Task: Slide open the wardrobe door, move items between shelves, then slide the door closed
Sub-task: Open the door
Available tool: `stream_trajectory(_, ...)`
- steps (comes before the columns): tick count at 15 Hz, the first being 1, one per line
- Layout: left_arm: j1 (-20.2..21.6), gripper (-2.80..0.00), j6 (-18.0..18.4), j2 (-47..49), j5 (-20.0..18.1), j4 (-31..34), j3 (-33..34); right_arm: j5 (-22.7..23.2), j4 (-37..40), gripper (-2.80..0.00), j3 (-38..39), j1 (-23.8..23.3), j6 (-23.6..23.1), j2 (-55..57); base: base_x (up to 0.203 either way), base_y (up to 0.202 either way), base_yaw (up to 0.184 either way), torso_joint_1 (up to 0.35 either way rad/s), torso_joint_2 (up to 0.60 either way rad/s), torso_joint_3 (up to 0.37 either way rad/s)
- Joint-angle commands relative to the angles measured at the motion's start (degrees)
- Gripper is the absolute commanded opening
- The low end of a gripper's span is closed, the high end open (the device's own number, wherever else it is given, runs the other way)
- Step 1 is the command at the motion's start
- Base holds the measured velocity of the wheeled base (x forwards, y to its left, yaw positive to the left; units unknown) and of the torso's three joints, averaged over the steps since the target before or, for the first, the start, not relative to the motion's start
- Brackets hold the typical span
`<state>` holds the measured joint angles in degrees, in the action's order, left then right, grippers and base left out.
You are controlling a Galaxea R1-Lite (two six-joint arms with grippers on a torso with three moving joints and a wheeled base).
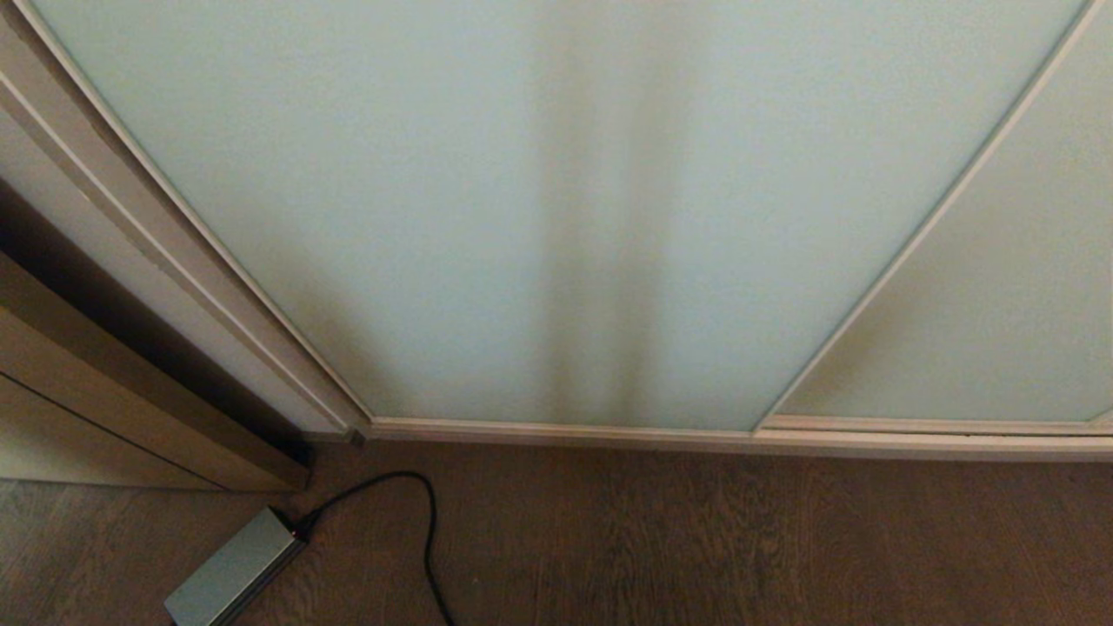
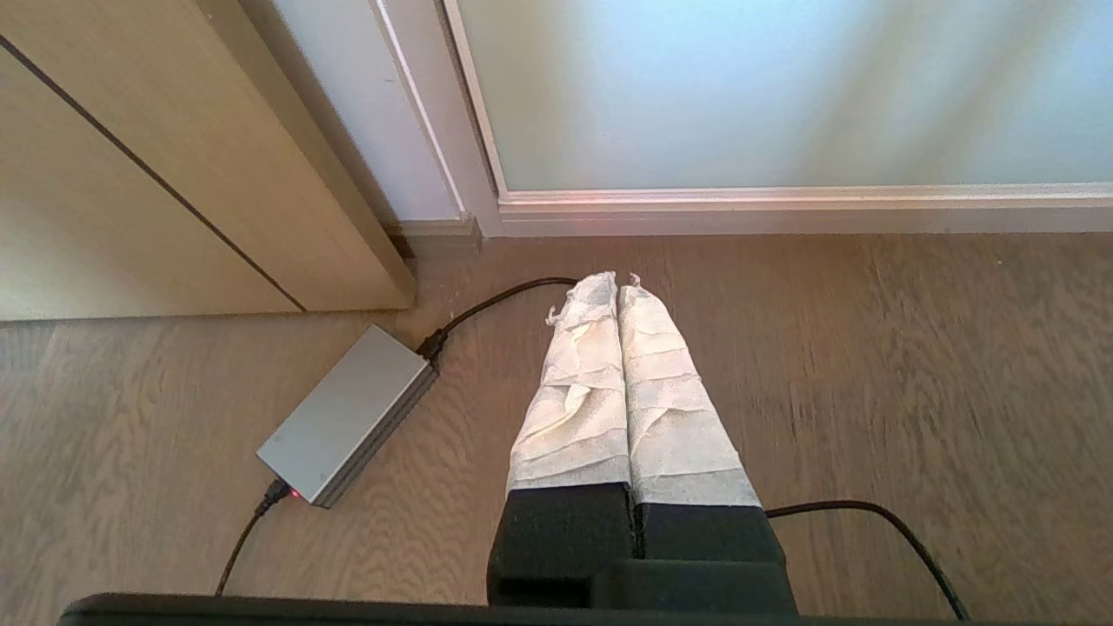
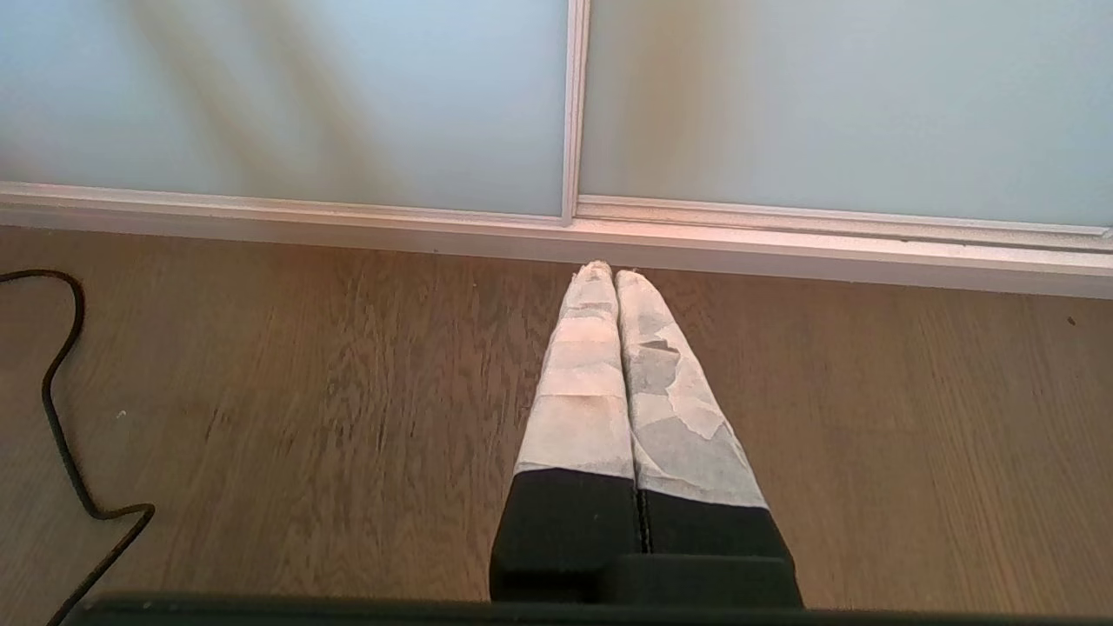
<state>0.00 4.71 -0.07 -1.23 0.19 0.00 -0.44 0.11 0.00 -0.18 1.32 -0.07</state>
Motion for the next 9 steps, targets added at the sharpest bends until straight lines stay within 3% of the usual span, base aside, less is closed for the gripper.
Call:
stream_trajectory(1, 0.0, -2.80, 0.2, 0.2, 0.1, 0.1, 0.0, 0.0, 0.0, -2.80, 0.1, 0.0, 0.0, 0.0, 0.000, 0.000, 0.000, 0.000, 0.00, 0.000)
stream_trajectory(4, 0.0, -2.80, 0.6, 1.5, 1.2, 0.0, -5.9, 0.0, 0.0, -2.80, 0.1, 0.0, 0.0, 0.0, 0.000, 0.000, 0.000, 0.000, 0.00, 0.000)
stream_trajectory(9, 0.0, -2.80, -0.7, 19.0, 9.6, -2.9, -33.5, 0.0, 0.0, -2.80, 0.0, 0.0, 0.0, 0.0, 0.000, 0.000, 0.000, 0.000, 0.00, 0.000)
